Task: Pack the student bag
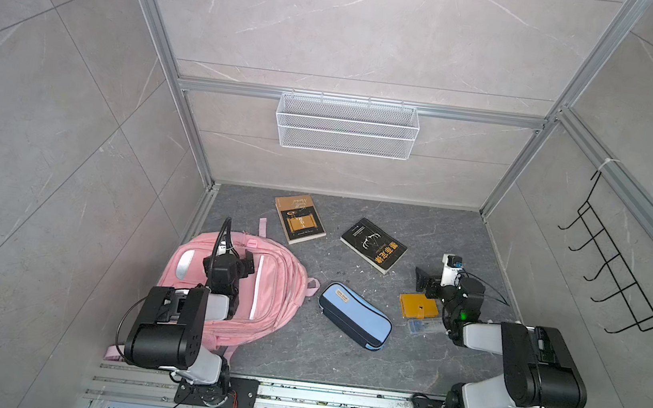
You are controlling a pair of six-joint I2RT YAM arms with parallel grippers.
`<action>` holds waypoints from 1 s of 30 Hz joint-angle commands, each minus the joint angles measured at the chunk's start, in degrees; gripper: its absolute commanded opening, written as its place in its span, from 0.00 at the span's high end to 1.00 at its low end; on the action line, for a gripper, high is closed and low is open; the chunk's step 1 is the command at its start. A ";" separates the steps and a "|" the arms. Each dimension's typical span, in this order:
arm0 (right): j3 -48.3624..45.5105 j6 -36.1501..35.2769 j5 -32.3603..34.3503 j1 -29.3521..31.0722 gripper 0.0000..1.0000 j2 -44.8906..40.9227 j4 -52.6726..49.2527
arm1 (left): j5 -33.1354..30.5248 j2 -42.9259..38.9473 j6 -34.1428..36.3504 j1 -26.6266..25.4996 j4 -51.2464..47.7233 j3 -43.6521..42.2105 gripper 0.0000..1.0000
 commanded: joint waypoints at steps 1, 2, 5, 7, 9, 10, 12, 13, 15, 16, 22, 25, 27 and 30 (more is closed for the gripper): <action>-0.13 -0.23 1.26 0.07 0.01 0.34 0.57 | 0.49 -0.26 -0.37 -0.12 1.04 0.15 0.00; -0.13 -0.23 1.31 0.07 0.00 0.27 0.62 | 0.45 -0.26 -0.35 -0.11 1.04 0.12 0.00; -0.13 -0.22 1.27 0.03 0.00 0.31 0.58 | 0.47 -0.26 -0.37 -0.12 1.04 0.09 0.00; -0.13 -0.25 1.26 0.08 0.00 0.34 0.58 | 0.45 -0.26 -0.35 -0.12 1.02 0.15 0.00; -0.13 -0.30 1.26 0.08 0.00 0.33 0.58 | 0.45 -0.26 -0.36 -0.12 1.03 0.13 0.00; -0.13 -0.21 1.27 0.03 0.00 0.34 0.58 | 0.47 -0.26 -0.41 -0.13 1.04 0.15 0.00; -0.13 -0.22 1.28 0.11 0.00 0.31 0.58 | 0.46 -0.26 -0.35 -0.15 0.99 0.14 0.00; -0.13 -0.21 1.27 0.07 0.00 0.34 0.58 | 0.45 -0.26 -0.36 -0.12 1.03 0.16 0.00; -0.13 -0.29 1.27 0.10 0.00 0.33 0.57 | 0.45 -0.26 -0.40 -0.17 1.02 0.16 0.00; -0.13 -0.20 1.28 0.06 0.00 0.33 0.58 | 0.46 -0.26 -0.35 -0.12 1.04 0.22 0.00; -0.04 -0.22 1.28 0.08 0.00 0.42 0.49 | 0.47 -0.26 -0.38 -0.12 0.96 0.17 0.00; -0.04 -0.23 1.26 0.07 0.00 0.40 0.48 | 0.45 -0.19 -0.41 -0.13 0.97 0.20 0.00; -0.04 -0.25 1.31 0.12 0.00 0.36 0.40 | 0.47 -0.34 -0.35 -0.18 1.04 0.11 0.00; -0.21 -0.05 1.67 0.08 0.00 0.12 0.68 | -0.03 -1.18 -0.40 -0.12 1.28 -0.04 0.00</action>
